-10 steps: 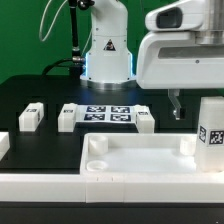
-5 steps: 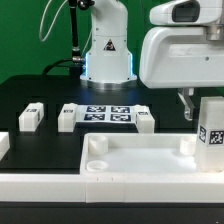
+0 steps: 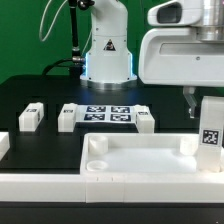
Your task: Assemble desk
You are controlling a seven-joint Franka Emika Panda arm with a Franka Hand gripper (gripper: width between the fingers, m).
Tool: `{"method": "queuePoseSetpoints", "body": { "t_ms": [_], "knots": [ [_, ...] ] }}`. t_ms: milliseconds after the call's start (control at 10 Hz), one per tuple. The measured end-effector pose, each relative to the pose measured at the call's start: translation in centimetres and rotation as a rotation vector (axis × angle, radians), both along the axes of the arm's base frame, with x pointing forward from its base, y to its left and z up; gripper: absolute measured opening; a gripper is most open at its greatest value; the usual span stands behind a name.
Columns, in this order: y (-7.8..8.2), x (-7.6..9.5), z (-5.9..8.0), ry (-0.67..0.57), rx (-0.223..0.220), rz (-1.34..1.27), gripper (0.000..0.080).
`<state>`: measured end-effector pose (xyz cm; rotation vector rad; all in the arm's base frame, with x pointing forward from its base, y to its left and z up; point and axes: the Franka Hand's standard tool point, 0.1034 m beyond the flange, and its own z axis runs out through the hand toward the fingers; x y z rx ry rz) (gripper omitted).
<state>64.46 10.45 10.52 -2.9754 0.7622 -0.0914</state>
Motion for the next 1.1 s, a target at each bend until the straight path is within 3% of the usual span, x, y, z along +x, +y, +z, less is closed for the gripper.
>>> {"method": "queuePoseSetpoints", "body": {
  "t_ms": [500, 600, 1100],
  "knots": [
    [-0.25, -0.22, -0.12, 0.078, 0.14, -0.588, 0.029],
    [-0.25, -0.36, -0.15, 0.083, 0.186, -0.752, 0.0292],
    [0.12, -0.64, -0.18, 0.119, 0.204, -0.996, 0.0292]
  ]
}}
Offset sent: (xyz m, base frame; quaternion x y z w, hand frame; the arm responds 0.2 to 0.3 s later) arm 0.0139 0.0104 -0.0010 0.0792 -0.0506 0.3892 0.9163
